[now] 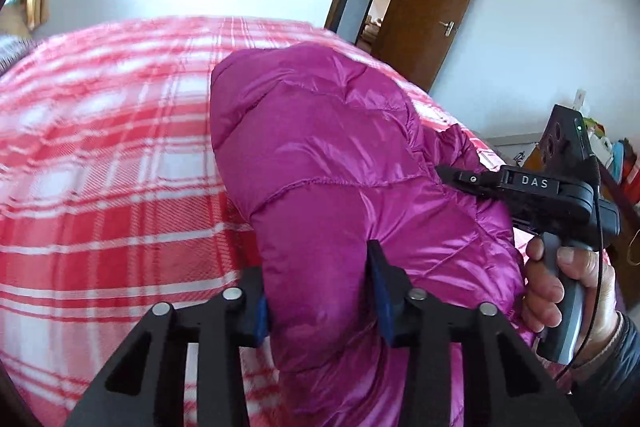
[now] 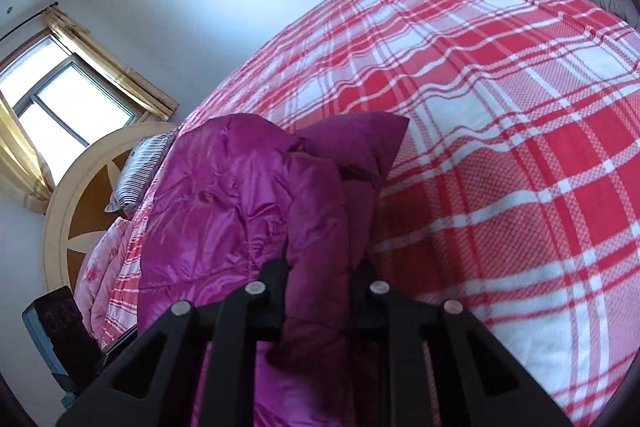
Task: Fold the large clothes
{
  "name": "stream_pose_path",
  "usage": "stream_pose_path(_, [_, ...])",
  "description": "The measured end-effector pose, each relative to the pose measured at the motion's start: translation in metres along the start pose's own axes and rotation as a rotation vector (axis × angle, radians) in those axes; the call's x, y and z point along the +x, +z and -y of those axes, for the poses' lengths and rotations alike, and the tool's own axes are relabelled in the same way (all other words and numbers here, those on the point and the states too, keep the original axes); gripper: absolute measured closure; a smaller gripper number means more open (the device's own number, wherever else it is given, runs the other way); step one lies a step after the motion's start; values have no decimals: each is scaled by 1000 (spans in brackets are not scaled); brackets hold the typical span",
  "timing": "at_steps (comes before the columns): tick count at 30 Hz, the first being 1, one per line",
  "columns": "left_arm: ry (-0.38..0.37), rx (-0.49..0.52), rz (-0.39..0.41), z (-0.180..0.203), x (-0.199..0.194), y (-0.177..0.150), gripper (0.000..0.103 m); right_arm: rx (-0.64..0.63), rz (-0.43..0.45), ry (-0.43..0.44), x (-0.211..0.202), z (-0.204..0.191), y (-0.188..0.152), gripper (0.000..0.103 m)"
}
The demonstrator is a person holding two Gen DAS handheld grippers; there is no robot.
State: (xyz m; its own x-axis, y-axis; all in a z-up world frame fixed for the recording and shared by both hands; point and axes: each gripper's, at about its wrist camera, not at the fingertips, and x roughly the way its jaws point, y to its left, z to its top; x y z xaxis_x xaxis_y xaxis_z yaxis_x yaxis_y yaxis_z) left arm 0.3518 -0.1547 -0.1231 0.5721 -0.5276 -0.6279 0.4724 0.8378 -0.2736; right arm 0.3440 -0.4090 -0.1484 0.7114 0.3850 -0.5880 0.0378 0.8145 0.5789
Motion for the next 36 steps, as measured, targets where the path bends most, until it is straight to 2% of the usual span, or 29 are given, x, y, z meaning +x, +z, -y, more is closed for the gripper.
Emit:
stream_pose_path(5, [48, 8, 30, -7, -47, -9, 66, -21, 7, 53, -4, -37, -10, 84])
stream_pose_path(15, [177, -72, 94, -72, -142, -41, 66, -123, -88, 183, 46, -130, -41, 84])
stream_pose_path(24, [266, -188, 114, -136, -179, -68, 67, -217, -190, 279, 100, -211, -71, 85])
stream_pose_path(30, [319, -246, 139, -171, -202, -80, 67, -254, -247, 305, 130, -244, -88, 85])
stream_pose_path(36, [353, -303, 129, -208, -216, -98, 67, -291, -296, 324, 159, -275, -106, 85])
